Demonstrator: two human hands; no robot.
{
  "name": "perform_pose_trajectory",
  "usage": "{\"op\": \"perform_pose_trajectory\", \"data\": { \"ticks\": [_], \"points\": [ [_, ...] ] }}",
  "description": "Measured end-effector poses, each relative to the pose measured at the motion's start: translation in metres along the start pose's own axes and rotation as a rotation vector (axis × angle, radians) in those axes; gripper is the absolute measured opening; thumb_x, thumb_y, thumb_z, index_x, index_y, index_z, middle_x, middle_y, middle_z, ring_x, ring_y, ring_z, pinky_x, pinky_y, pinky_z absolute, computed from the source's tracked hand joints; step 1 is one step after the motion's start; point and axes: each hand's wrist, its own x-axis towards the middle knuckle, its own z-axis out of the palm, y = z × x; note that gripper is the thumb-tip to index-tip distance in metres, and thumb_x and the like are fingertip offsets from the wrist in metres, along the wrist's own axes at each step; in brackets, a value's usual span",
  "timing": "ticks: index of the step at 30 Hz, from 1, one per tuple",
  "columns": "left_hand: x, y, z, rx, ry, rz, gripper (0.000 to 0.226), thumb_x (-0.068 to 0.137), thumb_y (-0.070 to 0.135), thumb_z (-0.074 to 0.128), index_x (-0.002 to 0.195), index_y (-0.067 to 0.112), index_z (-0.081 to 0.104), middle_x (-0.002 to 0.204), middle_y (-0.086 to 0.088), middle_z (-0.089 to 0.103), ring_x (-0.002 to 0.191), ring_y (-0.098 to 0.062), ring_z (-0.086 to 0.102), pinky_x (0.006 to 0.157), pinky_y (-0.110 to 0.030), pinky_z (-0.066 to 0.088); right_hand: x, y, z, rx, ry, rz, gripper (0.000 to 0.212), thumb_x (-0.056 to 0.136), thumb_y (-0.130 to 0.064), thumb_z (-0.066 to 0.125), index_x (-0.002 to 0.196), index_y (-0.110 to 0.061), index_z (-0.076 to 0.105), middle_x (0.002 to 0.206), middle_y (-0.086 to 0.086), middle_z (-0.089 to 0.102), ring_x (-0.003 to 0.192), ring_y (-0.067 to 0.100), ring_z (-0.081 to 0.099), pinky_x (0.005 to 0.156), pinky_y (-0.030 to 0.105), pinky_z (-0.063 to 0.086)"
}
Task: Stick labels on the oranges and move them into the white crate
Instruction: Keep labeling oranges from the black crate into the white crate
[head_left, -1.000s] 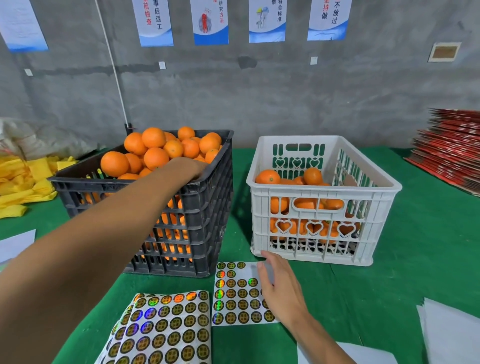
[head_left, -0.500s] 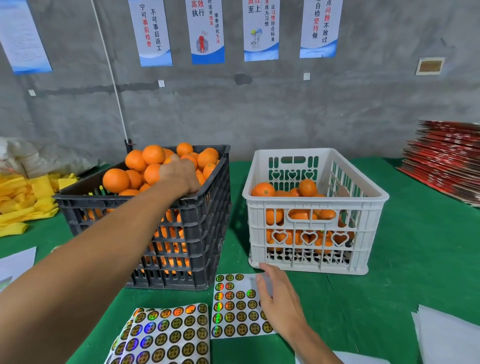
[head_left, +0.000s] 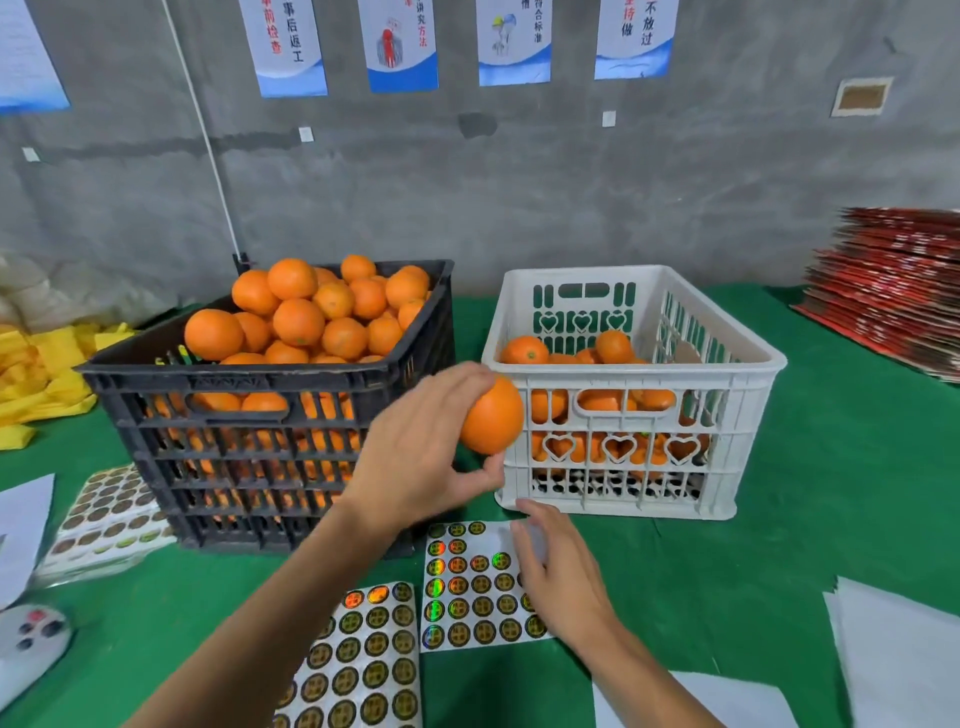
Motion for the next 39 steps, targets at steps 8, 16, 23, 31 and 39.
{"op": "perform_pose_trajectory", "data": {
  "ticks": [8, 16, 23, 31, 39],
  "points": [
    [-0.115, 0.027, 0.074, -0.479, -0.257, -0.766, 0.057, 0.091, 0.047, 0.070, 0.137, 0.045, 0.036, 0.134, 0.015, 0.050, 0.107, 0.004, 0.057, 0.085, -0.015, 0.048, 0.000, 0.012, -0.009, -0.271, -0.233, -0.127, 0.050, 0.107, -0.030, 0.039, 0.155, -0.035, 0.026, 0.128, -0.004, 0.060, 0.110, 0.012, 0.056, 0.097, 0.037, 0.051],
    [-0.127, 0.015, 0.089, -0.723, -0.193, -1.057, 0.046, 0.088, 0.072, 0.041, 0.128, 0.049, 0.036, 0.110, -0.005, 0.067, 0.094, -0.018, 0.069, 0.090, -0.043, 0.056, 0.006, 0.016, -0.007, -0.472, -0.334, -0.184, 0.078, 0.096, -0.076, 0.029, 0.158, -0.030, 0.032, 0.165, -0.014, 0.028, 0.149, 0.007, 0.024, 0.121, 0.030, 0.017],
    [-0.131, 0.018, 0.091, -0.772, -0.211, -1.041, 0.050, 0.092, 0.074, 0.041, 0.134, 0.048, 0.034, 0.117, 0.004, 0.061, 0.095, -0.011, 0.068, 0.082, -0.025, 0.050, 0.004, 0.010, -0.006, -0.457, -0.287, -0.267, 0.059, 0.099, -0.067, 0.043, 0.145, -0.032, 0.054, 0.137, -0.020, 0.052, 0.121, 0.002, 0.042, 0.104, 0.025, 0.034],
    [-0.131, 0.020, 0.090, -0.759, -0.236, -1.037, 0.054, 0.094, 0.073, 0.039, 0.139, 0.044, 0.031, 0.122, 0.010, 0.056, 0.099, -0.015, 0.068, 0.091, -0.036, 0.053, 0.000, 0.000, -0.007, -0.599, -0.042, -0.503, 0.027, 0.095, -0.042, 0.066, 0.110, -0.023, 0.078, 0.095, -0.013, 0.075, 0.082, 0.009, 0.062, 0.085, 0.029, 0.052],
    [-0.126, 0.022, 0.086, -0.746, -0.262, -1.042, 0.057, 0.092, 0.073, 0.036, 0.140, 0.043, 0.029, 0.124, 0.009, 0.053, 0.101, -0.018, 0.067, 0.091, -0.035, 0.053, 0.001, -0.003, -0.007, -0.675, -0.040, -0.558, 0.017, 0.091, -0.036, 0.075, 0.105, -0.027, 0.080, 0.095, -0.015, 0.077, 0.083, 0.006, 0.070, 0.088, 0.030, 0.057]
  ]
}}
